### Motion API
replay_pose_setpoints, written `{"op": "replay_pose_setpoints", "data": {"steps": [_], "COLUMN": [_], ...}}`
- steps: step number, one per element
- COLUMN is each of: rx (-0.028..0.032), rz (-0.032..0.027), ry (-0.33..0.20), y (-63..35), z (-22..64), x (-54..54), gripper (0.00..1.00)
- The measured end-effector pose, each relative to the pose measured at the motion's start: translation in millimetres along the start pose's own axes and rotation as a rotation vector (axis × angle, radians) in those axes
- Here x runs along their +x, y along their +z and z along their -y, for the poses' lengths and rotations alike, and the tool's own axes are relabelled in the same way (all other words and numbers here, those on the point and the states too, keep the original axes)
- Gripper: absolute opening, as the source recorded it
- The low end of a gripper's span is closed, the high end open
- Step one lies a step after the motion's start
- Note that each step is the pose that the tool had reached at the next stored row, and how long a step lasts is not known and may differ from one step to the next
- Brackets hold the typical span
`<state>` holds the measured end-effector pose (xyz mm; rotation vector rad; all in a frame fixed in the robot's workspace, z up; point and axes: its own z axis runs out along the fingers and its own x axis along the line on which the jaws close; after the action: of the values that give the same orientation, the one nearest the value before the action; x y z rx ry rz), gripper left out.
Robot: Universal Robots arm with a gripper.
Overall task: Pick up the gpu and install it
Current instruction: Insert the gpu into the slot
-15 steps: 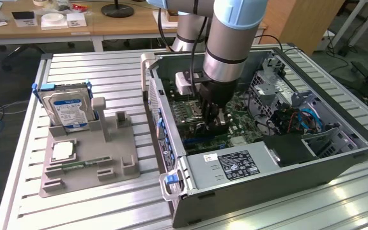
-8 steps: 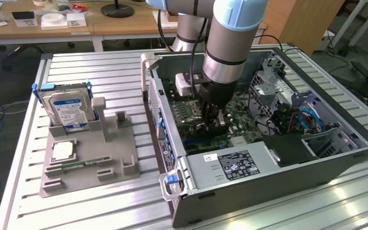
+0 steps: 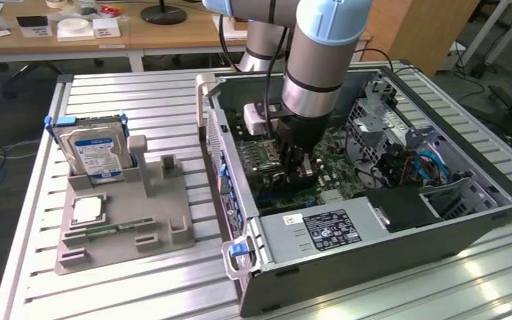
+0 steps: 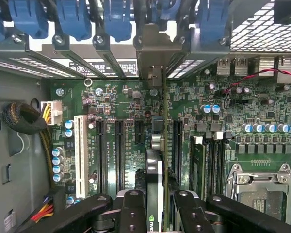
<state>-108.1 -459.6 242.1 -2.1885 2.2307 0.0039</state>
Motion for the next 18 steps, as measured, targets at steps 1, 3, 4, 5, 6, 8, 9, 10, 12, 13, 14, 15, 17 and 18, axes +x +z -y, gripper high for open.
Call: {"op": "replay_pose_setpoints", "data": {"steps": [1, 3, 4, 5, 6, 8, 9, 10, 12, 13, 14, 15, 17, 18], "rx": [-0.0001, 0.0, 0.0, 0.0, 0.0001, 0.0001, 0.0, 0.0001, 0.0001, 0.0001, 0.0, -0.0003, 0.0002, 0.0002], "rz": [-0.0001, 0.0, 0.0, 0.0001, 0.0001, 0.0001, 0.0001, 0.0001, 0.0001, 0.0001, 0.0001, 0.0005, 0.0005, 0.0004], "ry": [0.0, 0.0, 0.0, 0.0, 0.0, 0.0, 0.0, 0.0, 0.0, 0.0, 0.0, 0.0, 0.0, 0.0], "y": [0.0, 0.1, 0.1, 0.1, 0.1, 0.1, 0.1, 0.1, 0.1, 0.1, 0.1, 0.2, 0.3, 0.2], "z": [0.0, 0.0, 0.0, 0.0, 0.0, 0.0, 0.0, 0.0, 0.0, 0.0, 0.0, -0.1, -0.1, -0.1], "x": [0.0, 0.0, 0.0, 0.0, 0.0, 0.0, 0.0, 0.0, 0.0, 0.0, 0.0, -0.1, -0.1, -0.1], "gripper": [0.27, 0.27, 0.27, 0.27, 0.27, 0.27, 0.27, 0.27, 0.27, 0.27, 0.27, 0.27, 0.34, 0.34]}}
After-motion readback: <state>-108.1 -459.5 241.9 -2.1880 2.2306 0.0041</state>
